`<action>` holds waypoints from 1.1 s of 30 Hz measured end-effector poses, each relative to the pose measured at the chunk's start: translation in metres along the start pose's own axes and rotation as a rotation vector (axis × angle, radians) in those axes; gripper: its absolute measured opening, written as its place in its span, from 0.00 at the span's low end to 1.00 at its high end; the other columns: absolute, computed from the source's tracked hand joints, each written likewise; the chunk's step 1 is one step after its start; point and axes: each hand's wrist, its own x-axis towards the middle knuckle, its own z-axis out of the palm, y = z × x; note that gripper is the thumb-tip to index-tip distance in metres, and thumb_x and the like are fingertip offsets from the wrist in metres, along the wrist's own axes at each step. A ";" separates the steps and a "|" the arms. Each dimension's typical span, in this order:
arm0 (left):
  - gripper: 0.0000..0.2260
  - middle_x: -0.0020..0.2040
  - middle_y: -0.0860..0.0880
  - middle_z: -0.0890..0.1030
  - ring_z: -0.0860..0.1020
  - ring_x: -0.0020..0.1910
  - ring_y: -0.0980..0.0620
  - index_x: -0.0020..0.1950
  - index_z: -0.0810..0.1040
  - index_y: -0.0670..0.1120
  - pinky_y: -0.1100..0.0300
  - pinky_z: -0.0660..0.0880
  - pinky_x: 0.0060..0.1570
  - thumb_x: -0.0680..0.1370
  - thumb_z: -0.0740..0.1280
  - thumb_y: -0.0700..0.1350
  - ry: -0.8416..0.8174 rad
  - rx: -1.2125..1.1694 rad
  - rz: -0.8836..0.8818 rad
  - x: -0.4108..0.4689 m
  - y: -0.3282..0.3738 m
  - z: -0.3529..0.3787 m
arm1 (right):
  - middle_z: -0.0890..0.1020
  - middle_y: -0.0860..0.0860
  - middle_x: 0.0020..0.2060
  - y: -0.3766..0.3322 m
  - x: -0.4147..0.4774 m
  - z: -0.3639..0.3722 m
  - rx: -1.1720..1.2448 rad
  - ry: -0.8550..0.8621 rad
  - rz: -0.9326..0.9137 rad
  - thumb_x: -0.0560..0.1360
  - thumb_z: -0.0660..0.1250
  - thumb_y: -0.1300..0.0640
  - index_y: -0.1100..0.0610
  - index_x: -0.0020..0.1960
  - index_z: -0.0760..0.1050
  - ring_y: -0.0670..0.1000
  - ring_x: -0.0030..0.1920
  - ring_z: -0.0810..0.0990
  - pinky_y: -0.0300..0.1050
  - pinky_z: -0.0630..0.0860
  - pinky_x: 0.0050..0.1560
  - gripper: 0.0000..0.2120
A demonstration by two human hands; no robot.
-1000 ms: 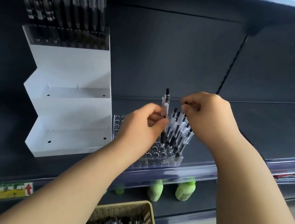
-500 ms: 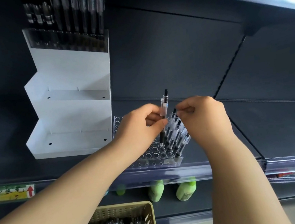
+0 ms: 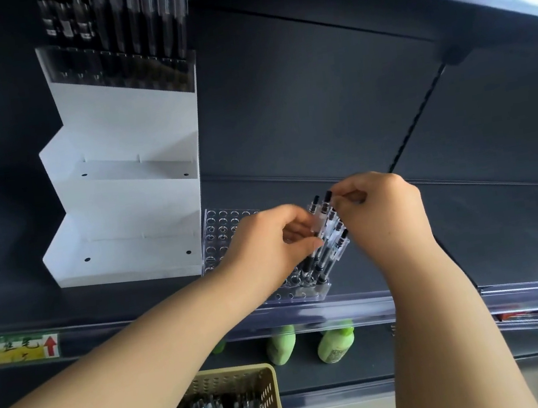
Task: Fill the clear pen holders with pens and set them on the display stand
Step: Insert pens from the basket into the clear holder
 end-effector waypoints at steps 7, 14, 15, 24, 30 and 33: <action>0.12 0.35 0.61 0.79 0.76 0.35 0.68 0.39 0.76 0.57 0.78 0.70 0.41 0.70 0.74 0.40 -0.042 0.055 -0.012 -0.003 -0.001 0.009 | 0.80 0.44 0.40 0.002 -0.001 -0.001 0.018 -0.018 0.006 0.73 0.65 0.58 0.47 0.47 0.81 0.49 0.42 0.79 0.40 0.73 0.44 0.08; 0.06 0.38 0.57 0.80 0.75 0.35 0.65 0.46 0.81 0.50 0.74 0.72 0.40 0.71 0.74 0.43 -0.063 0.082 -0.067 -0.004 -0.010 0.012 | 0.80 0.45 0.40 0.004 0.000 -0.003 0.030 -0.024 0.010 0.74 0.65 0.57 0.47 0.46 0.80 0.49 0.42 0.78 0.42 0.75 0.45 0.07; 0.06 0.39 0.56 0.81 0.75 0.34 0.65 0.46 0.81 0.48 0.75 0.72 0.39 0.71 0.74 0.44 -0.060 0.083 -0.071 -0.003 -0.010 0.013 | 0.80 0.45 0.40 0.005 0.000 -0.003 0.030 -0.023 0.012 0.74 0.65 0.57 0.47 0.47 0.80 0.49 0.42 0.79 0.41 0.75 0.45 0.07; 0.06 0.36 0.59 0.79 0.74 0.33 0.66 0.45 0.81 0.50 0.78 0.69 0.37 0.71 0.75 0.46 -0.019 0.134 -0.087 0.000 -0.013 0.013 | 0.81 0.45 0.40 0.006 0.001 -0.005 0.034 -0.016 0.008 0.74 0.66 0.57 0.47 0.46 0.80 0.50 0.43 0.79 0.43 0.77 0.45 0.07; 0.08 0.40 0.56 0.80 0.76 0.37 0.63 0.49 0.81 0.49 0.75 0.71 0.40 0.71 0.74 0.45 -0.010 0.228 -0.048 -0.001 -0.012 0.000 | 0.82 0.46 0.42 -0.002 0.000 -0.008 0.014 -0.013 -0.028 0.74 0.66 0.57 0.48 0.47 0.80 0.50 0.43 0.79 0.45 0.77 0.46 0.07; 0.10 0.42 0.54 0.81 0.78 0.40 0.57 0.51 0.81 0.48 0.66 0.74 0.46 0.71 0.74 0.45 0.006 0.337 -0.018 -0.006 -0.008 -0.018 | 0.82 0.46 0.42 -0.013 -0.008 -0.008 -0.024 -0.044 -0.080 0.74 0.65 0.56 0.49 0.49 0.80 0.51 0.44 0.79 0.45 0.77 0.47 0.07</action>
